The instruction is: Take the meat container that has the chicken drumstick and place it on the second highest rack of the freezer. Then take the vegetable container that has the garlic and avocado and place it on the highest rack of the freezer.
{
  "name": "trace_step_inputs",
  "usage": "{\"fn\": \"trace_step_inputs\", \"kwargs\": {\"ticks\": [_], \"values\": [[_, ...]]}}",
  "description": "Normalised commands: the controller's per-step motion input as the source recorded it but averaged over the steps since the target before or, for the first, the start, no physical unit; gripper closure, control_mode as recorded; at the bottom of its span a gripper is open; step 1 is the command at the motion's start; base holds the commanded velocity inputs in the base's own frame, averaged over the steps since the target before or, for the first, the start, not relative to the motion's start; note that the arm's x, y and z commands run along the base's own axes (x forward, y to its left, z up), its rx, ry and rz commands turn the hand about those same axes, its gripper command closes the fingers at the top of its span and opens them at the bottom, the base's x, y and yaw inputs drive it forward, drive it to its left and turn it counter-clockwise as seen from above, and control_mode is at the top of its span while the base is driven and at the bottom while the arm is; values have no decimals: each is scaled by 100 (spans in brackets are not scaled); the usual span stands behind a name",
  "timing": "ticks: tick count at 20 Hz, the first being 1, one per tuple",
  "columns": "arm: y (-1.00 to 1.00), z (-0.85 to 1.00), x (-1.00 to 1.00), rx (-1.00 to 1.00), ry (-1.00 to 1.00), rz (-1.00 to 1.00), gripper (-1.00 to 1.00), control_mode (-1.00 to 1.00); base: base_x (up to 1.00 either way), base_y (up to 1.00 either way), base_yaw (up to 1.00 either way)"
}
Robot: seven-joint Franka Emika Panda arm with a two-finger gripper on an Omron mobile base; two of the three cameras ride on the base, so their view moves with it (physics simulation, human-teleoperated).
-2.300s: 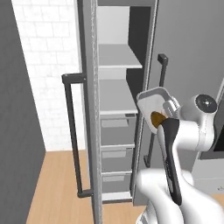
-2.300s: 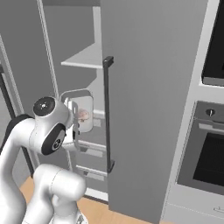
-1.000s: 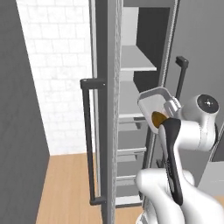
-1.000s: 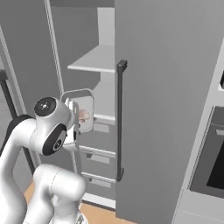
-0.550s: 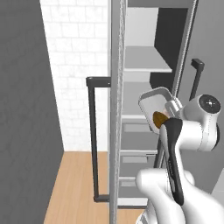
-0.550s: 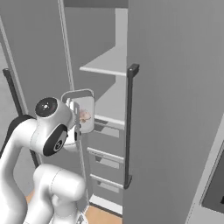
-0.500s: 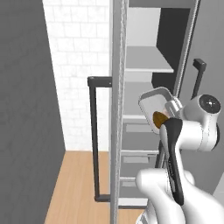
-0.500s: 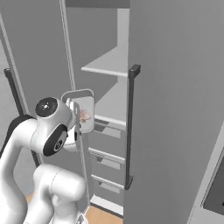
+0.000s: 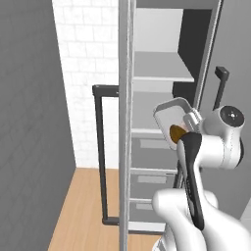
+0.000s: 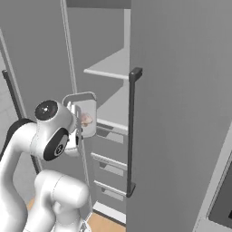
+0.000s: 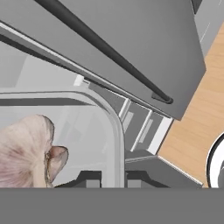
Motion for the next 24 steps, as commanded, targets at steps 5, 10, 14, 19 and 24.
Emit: {"fn": "trace_step_inputs", "kwargs": {"ticks": [5,10,14,19,24], "values": [[0,0,0,0,0,0,100,100,26,-24,0],[5,0,50,0,0,0,100,-100,0,0,0],[0,17,20,0,-13,0,100,-100,0,0,0],[0,77,31,6,-2,0,100,-100,0,0,0],[0,90,43,10,11,-15,100,-100,0,0,0]]}}
